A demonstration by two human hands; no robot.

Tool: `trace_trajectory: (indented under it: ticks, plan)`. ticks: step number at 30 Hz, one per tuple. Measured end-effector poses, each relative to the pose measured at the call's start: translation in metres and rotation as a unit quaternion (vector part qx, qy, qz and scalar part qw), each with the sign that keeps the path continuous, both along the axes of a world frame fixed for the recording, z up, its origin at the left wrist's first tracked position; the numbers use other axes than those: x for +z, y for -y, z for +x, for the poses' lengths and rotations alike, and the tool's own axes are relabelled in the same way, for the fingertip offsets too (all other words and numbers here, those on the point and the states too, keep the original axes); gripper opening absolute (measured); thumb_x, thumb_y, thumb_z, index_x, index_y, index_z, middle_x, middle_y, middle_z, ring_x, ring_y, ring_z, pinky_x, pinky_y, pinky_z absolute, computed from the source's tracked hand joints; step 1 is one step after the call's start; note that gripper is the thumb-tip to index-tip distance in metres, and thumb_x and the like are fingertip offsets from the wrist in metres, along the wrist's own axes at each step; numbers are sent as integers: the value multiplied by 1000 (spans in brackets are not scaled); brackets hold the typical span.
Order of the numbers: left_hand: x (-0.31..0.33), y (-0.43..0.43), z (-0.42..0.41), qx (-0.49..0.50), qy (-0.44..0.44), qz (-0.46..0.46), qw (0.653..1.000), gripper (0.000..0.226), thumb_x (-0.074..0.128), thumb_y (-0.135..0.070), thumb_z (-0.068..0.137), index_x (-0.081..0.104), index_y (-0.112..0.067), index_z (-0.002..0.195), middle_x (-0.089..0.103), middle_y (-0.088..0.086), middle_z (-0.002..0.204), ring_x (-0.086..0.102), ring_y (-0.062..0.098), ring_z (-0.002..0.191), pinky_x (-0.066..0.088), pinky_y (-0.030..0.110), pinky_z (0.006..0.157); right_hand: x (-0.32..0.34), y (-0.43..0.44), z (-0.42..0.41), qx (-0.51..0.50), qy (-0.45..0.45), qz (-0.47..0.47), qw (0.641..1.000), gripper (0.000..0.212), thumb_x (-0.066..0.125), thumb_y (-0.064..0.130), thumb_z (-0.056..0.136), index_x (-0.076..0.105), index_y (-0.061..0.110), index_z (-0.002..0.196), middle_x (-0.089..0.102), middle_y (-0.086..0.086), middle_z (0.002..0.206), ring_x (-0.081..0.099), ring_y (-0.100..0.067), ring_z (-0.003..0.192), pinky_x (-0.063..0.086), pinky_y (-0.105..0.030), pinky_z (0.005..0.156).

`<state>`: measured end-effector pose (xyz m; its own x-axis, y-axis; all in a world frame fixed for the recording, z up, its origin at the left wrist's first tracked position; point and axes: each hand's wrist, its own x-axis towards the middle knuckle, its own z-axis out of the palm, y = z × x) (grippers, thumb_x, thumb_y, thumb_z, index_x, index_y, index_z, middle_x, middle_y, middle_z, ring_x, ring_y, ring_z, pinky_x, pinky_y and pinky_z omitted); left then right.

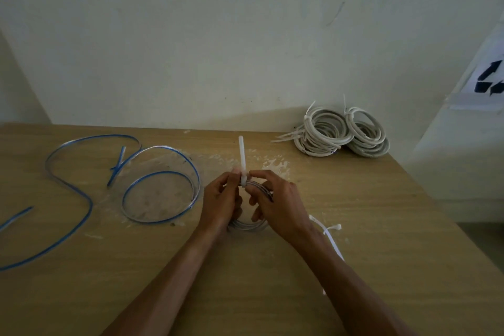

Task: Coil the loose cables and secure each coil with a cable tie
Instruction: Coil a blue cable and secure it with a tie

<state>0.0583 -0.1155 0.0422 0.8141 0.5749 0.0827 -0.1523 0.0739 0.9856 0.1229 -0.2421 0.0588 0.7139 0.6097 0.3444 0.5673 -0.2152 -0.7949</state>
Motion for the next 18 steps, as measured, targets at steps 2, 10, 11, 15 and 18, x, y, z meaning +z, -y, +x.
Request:
trace_trajectory:
  ticks: [2,10,11,15,18]
  plan:
    - [3,4,3,-35,-16,-10,999,37,48,-39,105,70,-13,93,34,-2,55,32,12,44,29,22,42,5,6,7,-11,-97,46,994,22,66,28,97,66,16,116,72,-6,74,70,-20,53,55,-29,51]
    - [18,24,27,-35,-92,-265,959,51,34,-42,110,62,-3,90,33,-5,50,31,11,40,35,27,47,-2,13,26,-117,-73,89,986,16,62,31,99,66,16,102,68,-3,68,63,-7,56,46,-19,50]
    - [19,24,34,3,-87,-245,965,53,32,-42,110,60,-5,85,31,-6,47,27,10,37,29,25,41,0,14,26,-93,-62,79,991,20,59,34,101,66,16,106,68,-1,71,64,-6,61,47,-18,53]
    - [22,29,60,86,-50,-187,977,58,28,-43,111,58,-6,77,32,-7,41,27,8,33,22,20,39,9,28,39,-23,-18,-25,999,29,54,39,102,59,26,127,70,8,90,67,0,82,53,-15,66]
    - [18,41,83,117,-30,-209,970,58,29,-45,110,59,-5,79,35,-7,40,30,7,32,28,20,37,9,35,52,-127,-98,44,986,29,72,34,92,55,28,116,74,3,92,70,-2,77,54,-16,60]
